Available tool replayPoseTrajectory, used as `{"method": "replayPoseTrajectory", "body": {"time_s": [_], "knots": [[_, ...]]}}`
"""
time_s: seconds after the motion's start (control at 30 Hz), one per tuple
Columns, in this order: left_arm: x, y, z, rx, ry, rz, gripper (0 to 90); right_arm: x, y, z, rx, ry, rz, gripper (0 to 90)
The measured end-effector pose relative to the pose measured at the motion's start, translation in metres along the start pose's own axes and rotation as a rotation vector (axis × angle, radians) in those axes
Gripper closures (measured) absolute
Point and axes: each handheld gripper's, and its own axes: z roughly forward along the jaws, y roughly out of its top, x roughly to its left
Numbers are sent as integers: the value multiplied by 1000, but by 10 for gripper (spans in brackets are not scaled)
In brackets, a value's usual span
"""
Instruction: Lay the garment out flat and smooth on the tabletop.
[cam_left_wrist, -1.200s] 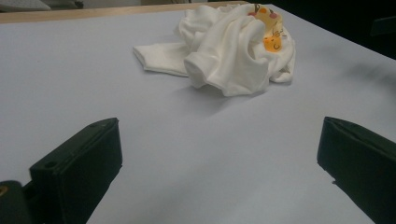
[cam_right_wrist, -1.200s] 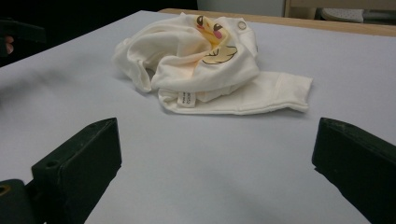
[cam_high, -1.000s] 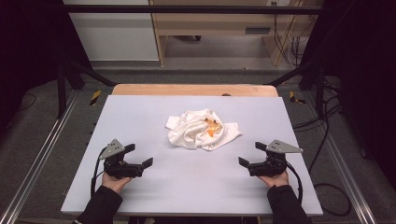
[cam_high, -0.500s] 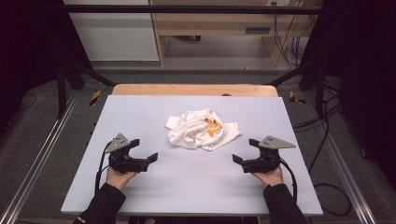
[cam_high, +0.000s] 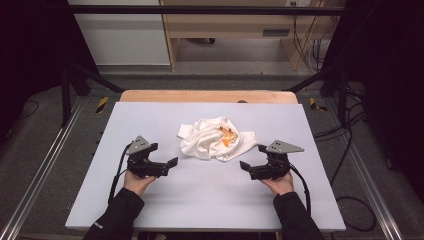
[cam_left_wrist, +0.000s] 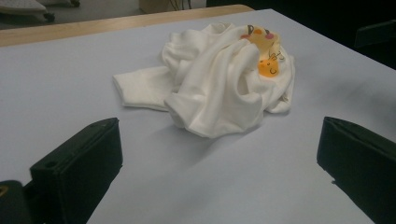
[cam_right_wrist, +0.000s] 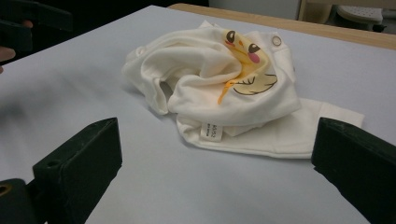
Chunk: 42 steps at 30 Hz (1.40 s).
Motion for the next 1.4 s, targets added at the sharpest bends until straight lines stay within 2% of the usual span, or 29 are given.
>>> {"method": "replayPoseTrajectory", "body": {"time_s": [0.1, 0.37, 0.53, 0.73, 0.87, 1.03, 1.07, 1.1, 1.23, 1.4], "knots": [[-3, 2, 8, 13, 6, 21, 3, 1, 1, 5, 11, -3, -5, 20], [-6, 6, 22, 28, -1, 26, 18, 5, 6, 18, 24, -1, -17, 27], [-7, 5, 35, 52, -14, 19, 64, 7, 8, 31, 47, -13, -23, 32], [-8, 4, 46, 71, -7, 22, 118, 8, 12, 42, 56, -16, -27, 36], [-9, 4, 53, 76, -2, 20, 180, 9, 13, 51, 65, -19, -26, 42], [-11, 2, 63, 90, 19, 35, 304, 9, 10, 67, 107, -15, -32, 72], [-12, 1, 65, 90, 24, 35, 304, 9, 10, 67, 107, -15, -32, 72], [-12, 1, 69, 98, 32, 29, 355, 9, 9, 73, 119, -16, -37, 92], [-12, 1, 74, 101, 41, 28, 416, 10, 8, 82, 137, -16, -47, 126], [-11, -2, 82, 125, 65, 12, 555, 15, 8, 93, 162, -34, -71, 194]]}}
